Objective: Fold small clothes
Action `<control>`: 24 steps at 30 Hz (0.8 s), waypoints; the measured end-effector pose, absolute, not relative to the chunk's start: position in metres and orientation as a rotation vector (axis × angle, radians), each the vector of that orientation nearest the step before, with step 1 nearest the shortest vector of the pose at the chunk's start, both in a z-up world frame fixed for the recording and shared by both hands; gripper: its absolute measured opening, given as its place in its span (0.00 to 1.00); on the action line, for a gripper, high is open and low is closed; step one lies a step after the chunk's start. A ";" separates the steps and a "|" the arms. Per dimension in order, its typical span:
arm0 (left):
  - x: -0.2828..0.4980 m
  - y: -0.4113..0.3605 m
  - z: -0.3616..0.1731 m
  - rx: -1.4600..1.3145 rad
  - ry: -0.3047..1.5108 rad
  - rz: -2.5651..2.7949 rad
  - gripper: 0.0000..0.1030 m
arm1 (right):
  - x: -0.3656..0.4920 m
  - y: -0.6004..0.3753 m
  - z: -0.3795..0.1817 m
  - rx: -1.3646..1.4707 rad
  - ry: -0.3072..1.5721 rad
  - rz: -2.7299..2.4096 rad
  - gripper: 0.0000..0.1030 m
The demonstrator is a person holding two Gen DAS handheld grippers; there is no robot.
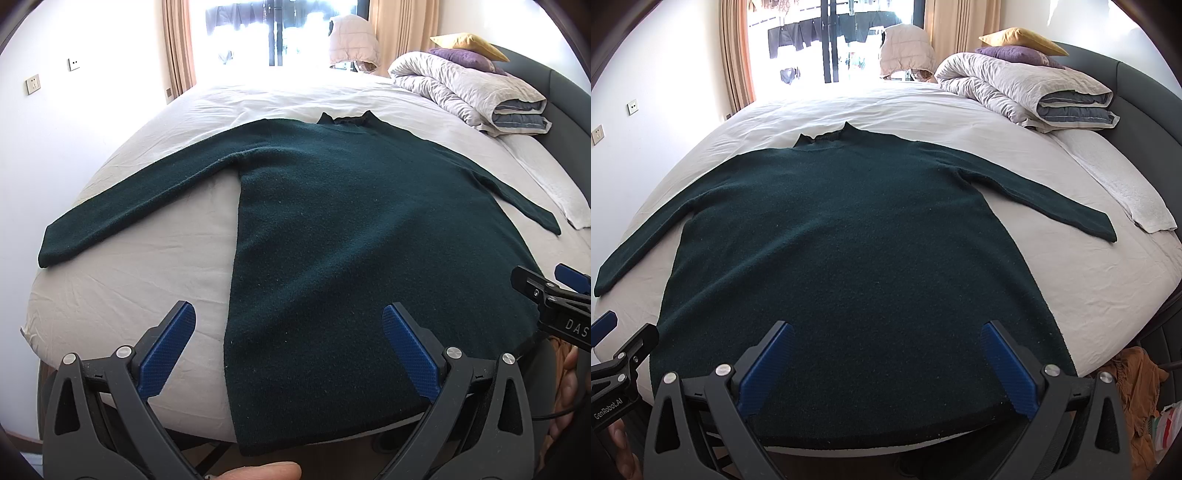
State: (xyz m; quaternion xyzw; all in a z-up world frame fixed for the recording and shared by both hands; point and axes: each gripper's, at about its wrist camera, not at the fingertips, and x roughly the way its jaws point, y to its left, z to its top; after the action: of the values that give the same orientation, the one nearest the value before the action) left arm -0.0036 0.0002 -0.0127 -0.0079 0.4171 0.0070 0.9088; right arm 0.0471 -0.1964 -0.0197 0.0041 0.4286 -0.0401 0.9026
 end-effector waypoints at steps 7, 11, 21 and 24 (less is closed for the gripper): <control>-0.003 0.000 -0.012 -0.016 0.863 0.014 1.00 | 0.047 -0.196 -0.020 0.010 0.888 -0.083 1.00; -0.003 0.000 -0.012 -0.016 0.864 0.014 1.00 | 0.047 -0.196 -0.020 0.009 0.888 -0.082 1.00; -0.003 0.000 -0.012 -0.018 0.864 0.013 1.00 | 0.046 -0.196 -0.022 0.010 0.890 -0.083 1.00; -0.003 -0.001 -0.014 -0.018 0.866 0.013 1.00 | 0.045 -0.196 -0.023 0.009 0.890 -0.083 1.00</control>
State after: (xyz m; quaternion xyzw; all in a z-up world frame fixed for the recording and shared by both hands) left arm -0.0029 -0.0005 -0.0138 -0.0088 0.4194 0.0061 0.9077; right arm 0.0448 -0.1962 -0.0226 0.0041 0.4305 -0.0401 0.9017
